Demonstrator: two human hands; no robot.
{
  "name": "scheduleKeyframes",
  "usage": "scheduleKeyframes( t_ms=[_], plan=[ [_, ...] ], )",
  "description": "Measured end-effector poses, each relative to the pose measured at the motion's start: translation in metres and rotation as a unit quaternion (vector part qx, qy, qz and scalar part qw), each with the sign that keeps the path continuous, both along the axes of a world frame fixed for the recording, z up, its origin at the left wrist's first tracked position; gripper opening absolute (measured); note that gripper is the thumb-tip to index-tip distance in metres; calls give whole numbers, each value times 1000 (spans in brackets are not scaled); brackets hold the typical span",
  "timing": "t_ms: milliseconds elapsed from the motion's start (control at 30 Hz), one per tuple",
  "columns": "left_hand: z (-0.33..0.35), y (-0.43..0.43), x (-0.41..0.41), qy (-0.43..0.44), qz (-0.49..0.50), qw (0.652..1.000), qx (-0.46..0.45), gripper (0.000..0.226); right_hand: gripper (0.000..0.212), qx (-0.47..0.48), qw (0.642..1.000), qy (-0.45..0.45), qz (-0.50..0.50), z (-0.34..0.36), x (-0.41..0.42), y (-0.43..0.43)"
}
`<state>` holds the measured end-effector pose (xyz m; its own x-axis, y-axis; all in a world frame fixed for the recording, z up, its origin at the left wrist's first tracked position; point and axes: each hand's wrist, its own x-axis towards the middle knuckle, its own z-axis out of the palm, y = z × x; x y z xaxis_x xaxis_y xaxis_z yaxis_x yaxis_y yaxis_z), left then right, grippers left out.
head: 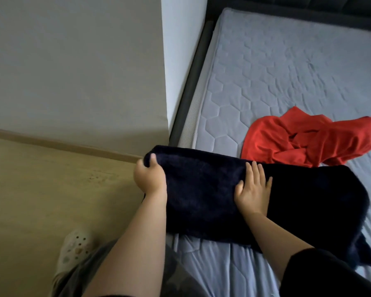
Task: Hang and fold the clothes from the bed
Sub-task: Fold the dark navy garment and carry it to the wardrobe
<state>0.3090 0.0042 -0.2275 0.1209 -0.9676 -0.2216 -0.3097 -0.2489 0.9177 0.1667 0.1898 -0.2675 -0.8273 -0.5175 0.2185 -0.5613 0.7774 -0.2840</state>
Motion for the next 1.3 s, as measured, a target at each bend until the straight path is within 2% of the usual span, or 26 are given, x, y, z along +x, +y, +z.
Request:
scheduleKeyframes(
  t_ms=[67,100,133,167,200,267,300,333,367,433,533,600,667,733,833,933,1000,1033,1067,1133,1167,1233,1300],
  plan=[
    [-2,0,2,36,50,997,48,30,65,3,1000,2,3,-1,0,-1],
    [-2,3,1,11,44,998,47,28,65,6,1000,1,3,-1,0,-1],
    [-1,6,0,-38,21,999,10,23,65,9,1000,1,2,-1,0,-1],
    [4,9,-2,-96,-15,993,-65,19,65,13,1000,2,1,-1,0,-2],
    [11,14,-5,-148,-64,971,-174,25,65,17,1000,4,1,-1,0,-2],
    [18,31,-20,-172,-197,876,-405,42,65,23,1000,3,0,-2,-1,-3],
    [19,46,-29,-158,-273,823,-473,46,66,26,1000,1,-2,-2,-1,-3],
    [19,62,-36,-160,-346,781,-494,47,67,33,999,-2,-2,-2,-2,-3],
    [15,78,-40,-187,-414,750,-480,47,68,41,999,-8,-1,-2,-2,-2],
    [2,97,-42,-281,-490,711,-418,49,69,60,998,-19,1,1,-3,-4],
    [-16,95,-34,-335,-518,695,-368,52,61,75,996,-39,21,7,-5,-2],
    [-19,89,-31,-354,-520,687,-363,55,56,57,994,-47,78,14,-10,7],
    [-22,90,-29,-363,-521,687,-352,57,54,55,991,-13,122,20,-21,36],
    [-25,96,-27,-373,-518,685,-351,58,55,71,995,43,56,21,-36,75],
    [-27,100,-28,-376,-513,686,-354,59,51,106,987,-22,-119,25,-53,107],
    [-24,98,-29,-375,-528,686,-333,58,55,86,970,-97,-207,43,-56,89],
    [-20,94,-26,-356,-538,685,-337,55,56,12,977,-106,-184,58,-45,65],
    [-18,93,-23,-327,-545,693,-341,54,55,-49,987,-101,-119,65,-32,50],
    [-15,91,-20,-282,-546,712,-338,53,54,-123,986,-107,-30,70,-16,35],
    [-9,83,-15,-196,-508,779,-312,50,52,-239,953,-157,97,78,20,9],
    [-8,77,-12,-191,-464,812,-298,49,52,-270,937,-190,115,78,32,0],
    [-8,59,-4,-251,-372,862,-237,59,51,-303,909,-272,90,71,40,-10],
    [-8,40,6,-276,-320,903,-82,87,52,-318,883,-342,40,59,35,-9]
  ],
)
